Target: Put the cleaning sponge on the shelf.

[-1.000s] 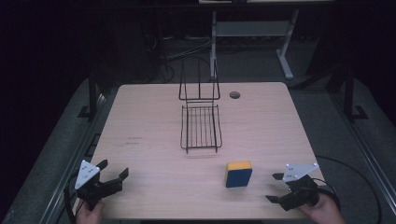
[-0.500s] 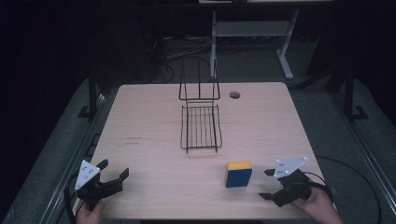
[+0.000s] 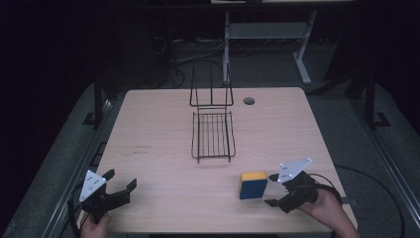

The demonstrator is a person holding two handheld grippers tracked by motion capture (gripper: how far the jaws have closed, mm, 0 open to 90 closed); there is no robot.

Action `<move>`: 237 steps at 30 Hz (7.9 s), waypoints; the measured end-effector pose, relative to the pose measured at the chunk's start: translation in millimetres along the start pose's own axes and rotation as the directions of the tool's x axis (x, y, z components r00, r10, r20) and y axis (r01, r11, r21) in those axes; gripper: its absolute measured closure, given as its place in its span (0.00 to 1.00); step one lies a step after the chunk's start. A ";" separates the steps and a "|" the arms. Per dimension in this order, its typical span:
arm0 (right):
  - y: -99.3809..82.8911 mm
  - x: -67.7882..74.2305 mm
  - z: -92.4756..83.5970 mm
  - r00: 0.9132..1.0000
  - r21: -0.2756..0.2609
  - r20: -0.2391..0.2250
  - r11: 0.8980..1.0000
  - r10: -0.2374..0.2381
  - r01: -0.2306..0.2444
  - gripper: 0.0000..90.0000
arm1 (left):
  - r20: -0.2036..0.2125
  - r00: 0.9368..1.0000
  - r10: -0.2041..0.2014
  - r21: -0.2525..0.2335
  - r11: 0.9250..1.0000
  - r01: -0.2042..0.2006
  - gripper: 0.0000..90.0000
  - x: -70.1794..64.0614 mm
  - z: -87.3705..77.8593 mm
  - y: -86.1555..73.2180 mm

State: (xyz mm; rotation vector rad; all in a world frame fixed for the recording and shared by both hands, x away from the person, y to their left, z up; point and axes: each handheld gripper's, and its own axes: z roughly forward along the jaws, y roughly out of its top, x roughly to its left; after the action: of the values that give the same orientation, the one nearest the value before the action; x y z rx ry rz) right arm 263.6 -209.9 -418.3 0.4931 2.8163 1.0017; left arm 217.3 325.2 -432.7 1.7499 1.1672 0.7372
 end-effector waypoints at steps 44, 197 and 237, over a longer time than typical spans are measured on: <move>35.2 -10.9 29.2 0.994 0.038 -0.088 0.997 -0.063 0.066 0.58 | 0.005 1.000 0.006 0.001 1.000 -0.006 0.16 0.0 -0.4 -0.1; 157.9 -150.5 62.3 0.994 -0.051 -0.094 0.998 -0.052 0.047 0.62 | 0.033 0.999 0.020 0.000 1.000 -0.020 0.16 -3.8 -0.1 2.1; 155.5 -159.4 84.3 0.996 -0.006 -0.084 1.000 0.000 -0.001 0.52 | 0.032 0.999 0.018 0.000 1.000 -0.018 0.16 -2.5 -0.9 2.2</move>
State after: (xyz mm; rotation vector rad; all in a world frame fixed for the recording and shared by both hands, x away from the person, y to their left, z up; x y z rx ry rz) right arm 472.5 -100.3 -386.1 0.4618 2.8860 1.0542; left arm 216.4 322.8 -430.2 1.7677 1.1314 0.7170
